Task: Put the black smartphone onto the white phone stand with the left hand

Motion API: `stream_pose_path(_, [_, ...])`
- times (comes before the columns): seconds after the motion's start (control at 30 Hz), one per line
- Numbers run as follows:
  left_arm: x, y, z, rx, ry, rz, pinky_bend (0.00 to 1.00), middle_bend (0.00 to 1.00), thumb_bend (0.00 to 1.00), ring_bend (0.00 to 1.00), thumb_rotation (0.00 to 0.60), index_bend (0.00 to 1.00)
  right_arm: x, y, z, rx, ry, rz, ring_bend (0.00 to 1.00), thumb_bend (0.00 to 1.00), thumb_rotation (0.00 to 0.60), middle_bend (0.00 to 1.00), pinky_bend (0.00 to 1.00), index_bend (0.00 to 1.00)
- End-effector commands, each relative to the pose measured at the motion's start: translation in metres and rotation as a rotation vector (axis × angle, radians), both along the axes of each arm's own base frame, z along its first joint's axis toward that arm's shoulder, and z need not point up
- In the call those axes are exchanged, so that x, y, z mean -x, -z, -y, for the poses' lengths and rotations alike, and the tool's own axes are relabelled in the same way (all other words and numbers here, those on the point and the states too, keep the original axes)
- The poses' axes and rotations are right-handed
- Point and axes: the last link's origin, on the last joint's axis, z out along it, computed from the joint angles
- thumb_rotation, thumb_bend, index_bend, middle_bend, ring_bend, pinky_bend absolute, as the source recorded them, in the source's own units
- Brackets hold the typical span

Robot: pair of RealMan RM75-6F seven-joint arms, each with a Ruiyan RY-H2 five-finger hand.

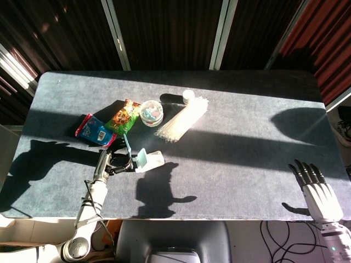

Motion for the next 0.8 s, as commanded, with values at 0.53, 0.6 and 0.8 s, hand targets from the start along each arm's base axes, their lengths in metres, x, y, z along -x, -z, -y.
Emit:
stream_pose_path(0.53, [-0.014,0.026,-0.001,0.014,0.012,0.029,0.32,1.00,0.44,0.74,0.600,0.94,0.001,-0.004,-0.002,0.005,-0.002,0.008,0.00,0.11,0.600,0.00,0.00,0.00])
stream_pose_path(0.6, [-0.014,0.028,-0.002,0.011,0.009,0.024,0.32,1.00,0.44,0.74,0.600,0.94,0.001,-0.004,-0.002,0.005,-0.001,0.009,0.00,0.11,0.600,0.00,0.00,0.00])
stream_pose_path(0.8, [-0.011,0.033,-0.004,0.009,-0.006,0.025,0.32,1.00,0.44,0.75,0.600,0.94,0.001,-0.005,-0.002,0.006,0.000,0.012,0.00,0.11,0.600,0.00,0.00,0.00])
